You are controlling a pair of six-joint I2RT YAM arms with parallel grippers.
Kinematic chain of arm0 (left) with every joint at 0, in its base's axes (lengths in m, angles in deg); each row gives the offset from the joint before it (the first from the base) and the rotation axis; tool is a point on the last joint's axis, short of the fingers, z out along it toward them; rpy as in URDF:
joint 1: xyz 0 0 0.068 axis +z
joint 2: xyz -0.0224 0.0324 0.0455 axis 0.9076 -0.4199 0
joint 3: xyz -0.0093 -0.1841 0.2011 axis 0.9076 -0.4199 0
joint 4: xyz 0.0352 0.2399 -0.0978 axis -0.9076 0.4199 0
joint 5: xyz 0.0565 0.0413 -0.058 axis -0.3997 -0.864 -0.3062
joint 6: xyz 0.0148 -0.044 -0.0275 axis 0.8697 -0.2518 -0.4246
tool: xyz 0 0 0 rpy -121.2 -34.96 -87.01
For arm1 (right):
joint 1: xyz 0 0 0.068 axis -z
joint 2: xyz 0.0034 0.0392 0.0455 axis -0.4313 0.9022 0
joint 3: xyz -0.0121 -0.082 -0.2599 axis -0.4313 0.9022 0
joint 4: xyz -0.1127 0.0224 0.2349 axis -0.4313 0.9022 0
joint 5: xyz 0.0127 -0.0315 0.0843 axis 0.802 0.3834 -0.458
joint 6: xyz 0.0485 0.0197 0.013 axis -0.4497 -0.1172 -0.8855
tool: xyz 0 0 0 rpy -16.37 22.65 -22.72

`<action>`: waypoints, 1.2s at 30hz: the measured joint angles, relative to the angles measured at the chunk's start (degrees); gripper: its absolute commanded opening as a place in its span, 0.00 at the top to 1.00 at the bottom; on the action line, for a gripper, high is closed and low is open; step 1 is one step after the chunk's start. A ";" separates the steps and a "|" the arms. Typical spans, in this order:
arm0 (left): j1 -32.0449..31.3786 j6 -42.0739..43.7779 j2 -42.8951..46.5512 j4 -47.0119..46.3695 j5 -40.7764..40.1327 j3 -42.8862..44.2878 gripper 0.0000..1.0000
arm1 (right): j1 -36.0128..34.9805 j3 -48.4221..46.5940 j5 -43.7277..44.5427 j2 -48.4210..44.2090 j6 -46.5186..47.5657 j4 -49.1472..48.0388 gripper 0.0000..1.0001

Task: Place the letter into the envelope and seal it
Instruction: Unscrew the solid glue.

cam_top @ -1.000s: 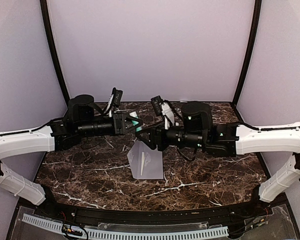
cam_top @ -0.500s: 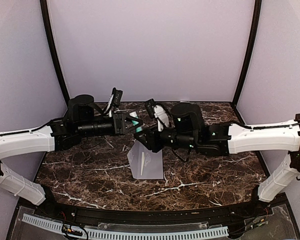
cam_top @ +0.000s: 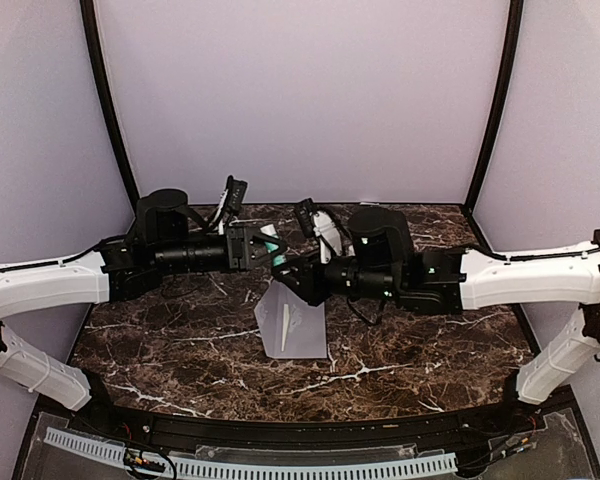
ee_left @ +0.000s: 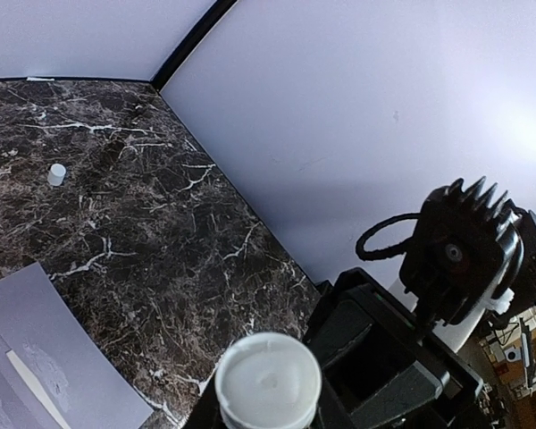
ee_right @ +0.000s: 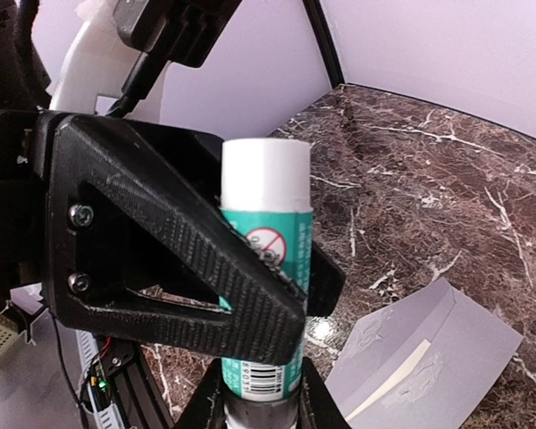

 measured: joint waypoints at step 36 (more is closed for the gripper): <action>-0.26 -0.92 9.49 -3.78 -0.52 -4.42 1.00 | 6.38 10.75 -17.18 -12.81 -2.78 -4.15 0.33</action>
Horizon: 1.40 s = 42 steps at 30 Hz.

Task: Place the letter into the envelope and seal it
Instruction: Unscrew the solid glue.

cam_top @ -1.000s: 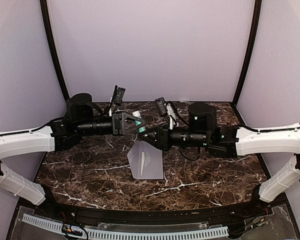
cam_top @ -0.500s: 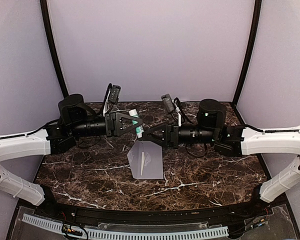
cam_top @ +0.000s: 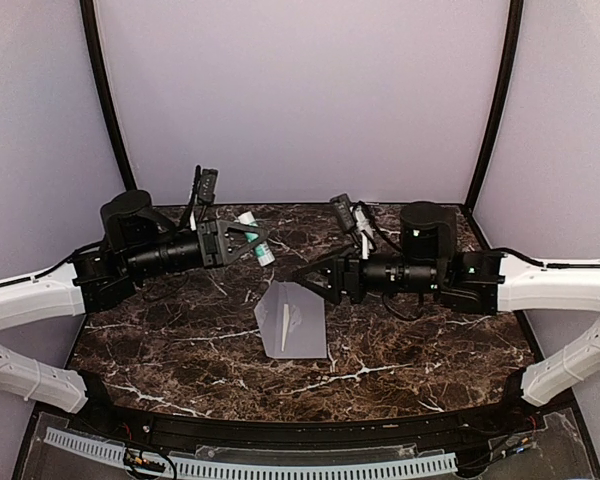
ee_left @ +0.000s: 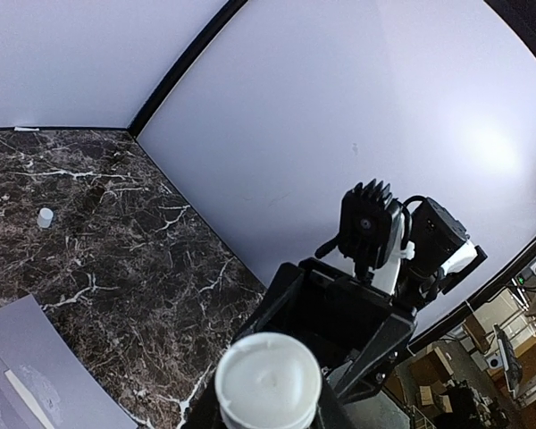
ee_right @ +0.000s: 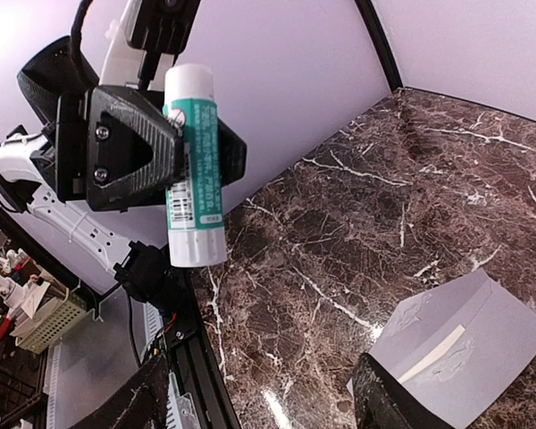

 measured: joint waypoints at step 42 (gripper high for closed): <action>0.31 1.55 -4.50 -2.71 10.82 0.79 1.00 | -1.88 -5.55 -8.94 12.28 -5.18 -11.21 1.00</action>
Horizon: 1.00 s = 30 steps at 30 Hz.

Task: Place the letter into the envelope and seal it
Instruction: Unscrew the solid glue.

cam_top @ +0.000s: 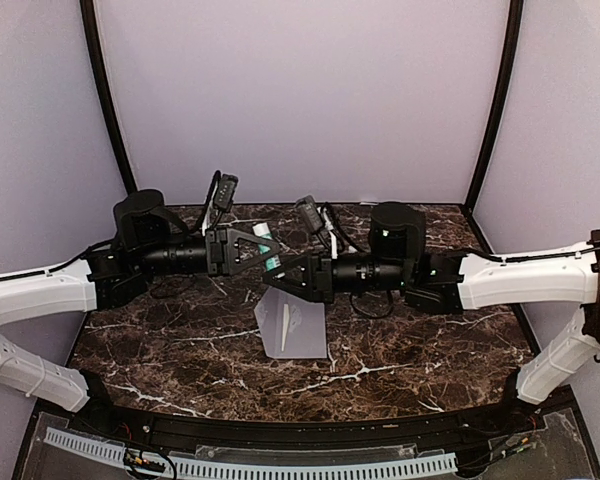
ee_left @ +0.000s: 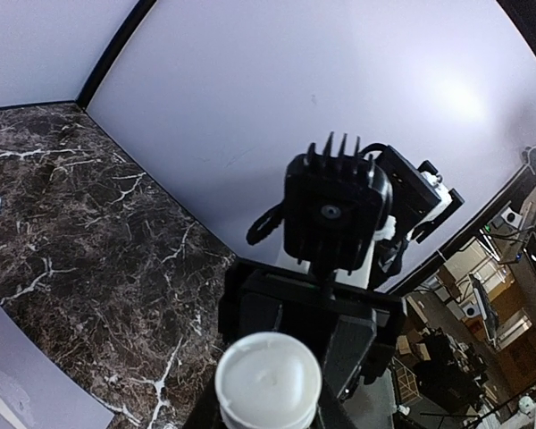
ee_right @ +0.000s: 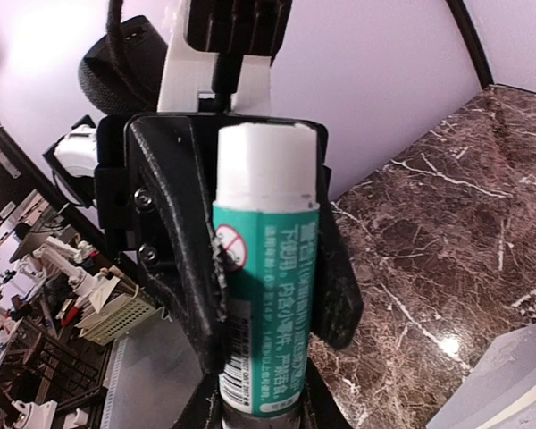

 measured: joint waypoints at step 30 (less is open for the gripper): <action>-0.09 1.33 5.55 -7.34 1.60 -1.86 1.00 | 0.83 2.69 1.81 -10.34 3.15 1.14 0.38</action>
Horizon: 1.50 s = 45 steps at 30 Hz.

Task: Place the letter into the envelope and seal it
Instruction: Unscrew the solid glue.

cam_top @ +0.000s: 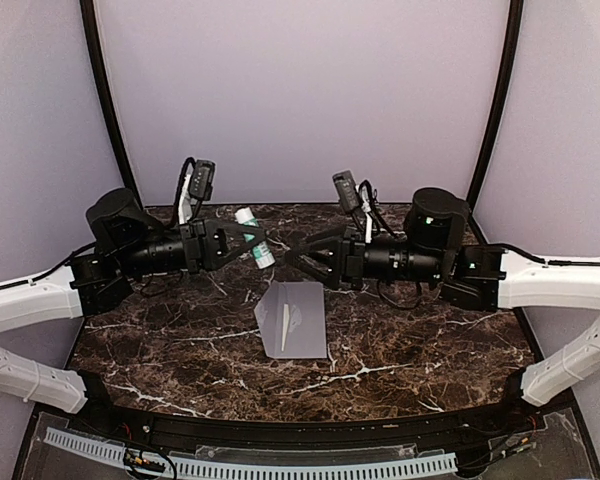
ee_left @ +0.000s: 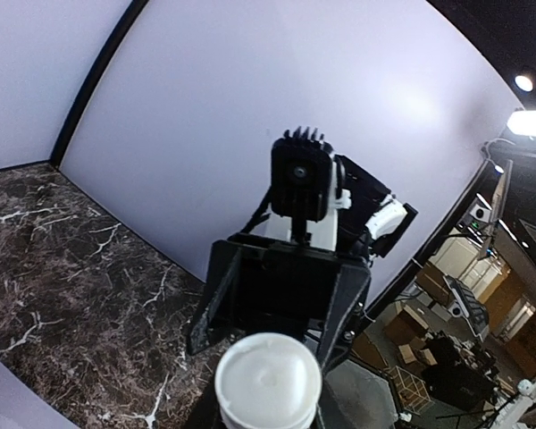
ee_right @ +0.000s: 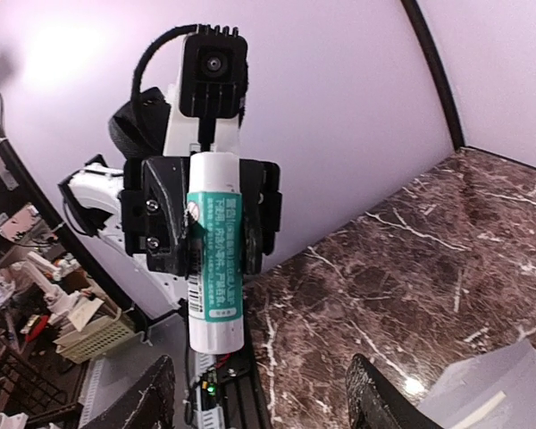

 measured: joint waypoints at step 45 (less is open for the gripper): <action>0.11 -2.54 -5.51 13.77 -13.49 1.51 1.00 | -9.25 -16.59 29.66 15.10 9.55 24.83 0.96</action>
